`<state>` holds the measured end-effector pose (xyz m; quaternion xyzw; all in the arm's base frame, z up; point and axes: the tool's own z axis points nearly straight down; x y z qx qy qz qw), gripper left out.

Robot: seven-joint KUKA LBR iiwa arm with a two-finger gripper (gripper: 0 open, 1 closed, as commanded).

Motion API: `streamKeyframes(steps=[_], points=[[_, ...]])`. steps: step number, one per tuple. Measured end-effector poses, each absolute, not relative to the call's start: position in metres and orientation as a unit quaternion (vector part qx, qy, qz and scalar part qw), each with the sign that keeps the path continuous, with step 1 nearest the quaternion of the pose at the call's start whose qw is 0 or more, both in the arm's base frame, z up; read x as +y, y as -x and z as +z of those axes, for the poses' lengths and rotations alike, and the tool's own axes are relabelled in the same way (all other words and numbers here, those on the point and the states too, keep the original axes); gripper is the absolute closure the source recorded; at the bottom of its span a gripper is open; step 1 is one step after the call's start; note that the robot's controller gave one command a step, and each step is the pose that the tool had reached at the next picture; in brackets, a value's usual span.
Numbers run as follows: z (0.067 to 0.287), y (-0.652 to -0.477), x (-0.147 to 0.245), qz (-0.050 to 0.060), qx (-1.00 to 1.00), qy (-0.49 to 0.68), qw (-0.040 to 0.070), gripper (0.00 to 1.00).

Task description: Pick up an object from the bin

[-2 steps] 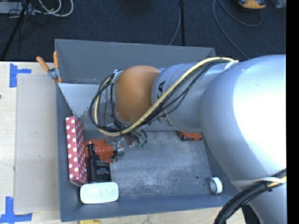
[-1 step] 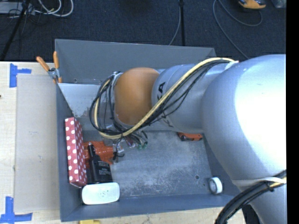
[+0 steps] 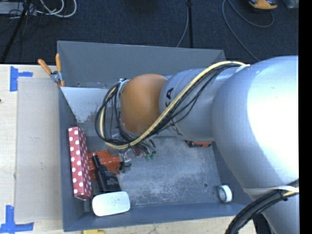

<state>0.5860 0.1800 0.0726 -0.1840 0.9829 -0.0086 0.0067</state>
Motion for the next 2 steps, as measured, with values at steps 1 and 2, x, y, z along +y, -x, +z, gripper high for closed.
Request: streamKeyframes(steps=[1,2], points=[[0.0726,-0.586,0.18,-0.009,0.983,0.184,0.007,1.0],[0.0727,-0.5849,0.1803,-0.009,0.981,0.192,0.008,1.0]])
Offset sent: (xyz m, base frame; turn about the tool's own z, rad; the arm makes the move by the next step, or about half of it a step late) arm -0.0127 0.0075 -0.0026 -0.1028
